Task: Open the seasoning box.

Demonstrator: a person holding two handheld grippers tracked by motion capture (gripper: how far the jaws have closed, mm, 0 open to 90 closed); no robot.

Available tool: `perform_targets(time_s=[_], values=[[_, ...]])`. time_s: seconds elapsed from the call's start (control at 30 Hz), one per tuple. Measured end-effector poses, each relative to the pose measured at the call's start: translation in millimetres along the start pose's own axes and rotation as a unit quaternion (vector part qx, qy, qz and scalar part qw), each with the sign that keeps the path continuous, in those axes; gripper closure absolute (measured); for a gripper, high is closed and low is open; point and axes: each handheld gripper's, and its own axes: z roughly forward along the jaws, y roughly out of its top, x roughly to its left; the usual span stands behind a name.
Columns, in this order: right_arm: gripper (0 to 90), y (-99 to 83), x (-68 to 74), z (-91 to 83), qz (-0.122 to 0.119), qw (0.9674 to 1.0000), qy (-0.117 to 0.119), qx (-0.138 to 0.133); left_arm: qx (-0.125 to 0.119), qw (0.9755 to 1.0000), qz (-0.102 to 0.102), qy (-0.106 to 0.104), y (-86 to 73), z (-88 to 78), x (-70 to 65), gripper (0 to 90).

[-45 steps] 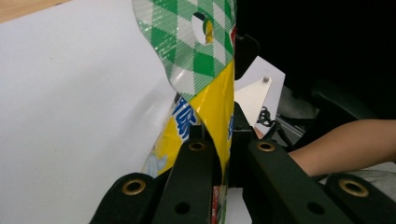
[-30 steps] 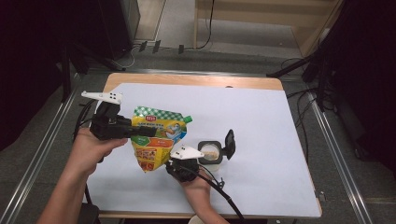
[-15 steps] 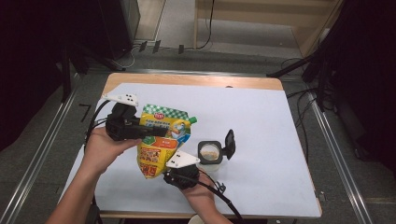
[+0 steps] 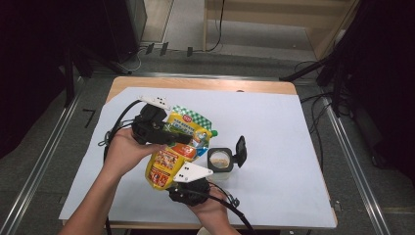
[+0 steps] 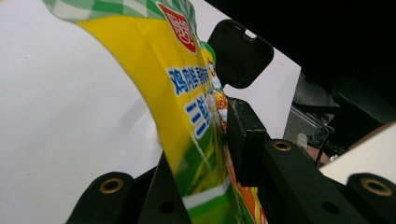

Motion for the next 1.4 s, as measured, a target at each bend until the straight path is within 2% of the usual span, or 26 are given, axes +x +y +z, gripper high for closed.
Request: perform_targets(time_s=[0.03,0.17,0.27,0.53,0.73,0.9,1.03,1.17,1.4], values=[[62.5,-0.6,-0.1,-1.2,0.007,1.0,0.006,0.001,0.002,1.0,0.0,-0.003,0.0,1.6,0.1,81.0],[62.5,-3.7,-1.3,-3.1,0.008,0.9999,0.01,0.006,-0.002,0.9999,-0.005,-0.014,-3.6,5.7,3.9,81.2],[62.7,-4.5,-2.3,-2.5,0.013,0.9997,0.018,0.008,-0.006,0.9998,-0.014,-0.015,-6.3,8.0,7.2,81.1],[62.8,-3.6,-1.9,-2.9,0.024,0.9992,0.031,0.009,-0.003,0.9999,-0.012,-0.011,-8.7,16.1,8.5,78.7],[62.2,-3.3,-0.9,-4.8,0.031,0.9987,0.036,0.017,-0.006,0.9997,-0.015,-0.016,-10.1,23.9,8.1,78.4],[61.5,-4.0,0.3,-5.3,0.035,0.9984,0.04,0.021,0.0,0.9997,-0.017,-0.02,-10.4,29.6,7.5,77.5],[60.4,-3.1,7.3,-4.8,0.022,0.9985,0.046,0.021,0.014,0.9995,-0.018,-0.023,-10.4,37.4,5.4,76.0],[60.5,-3.0,8.1,-4.7,0.021,0.9983,0.05,0.021,0.019,0.9995,-0.018,-0.02,-9.9,38.4,4.6,75.5],[60.6,-2.1,8.3,-5.5,0.033,0.9973,0.064,0.02,0.025,0.9991,-0.023,-0.026,-9.0,40.4,5.3,73.8]])
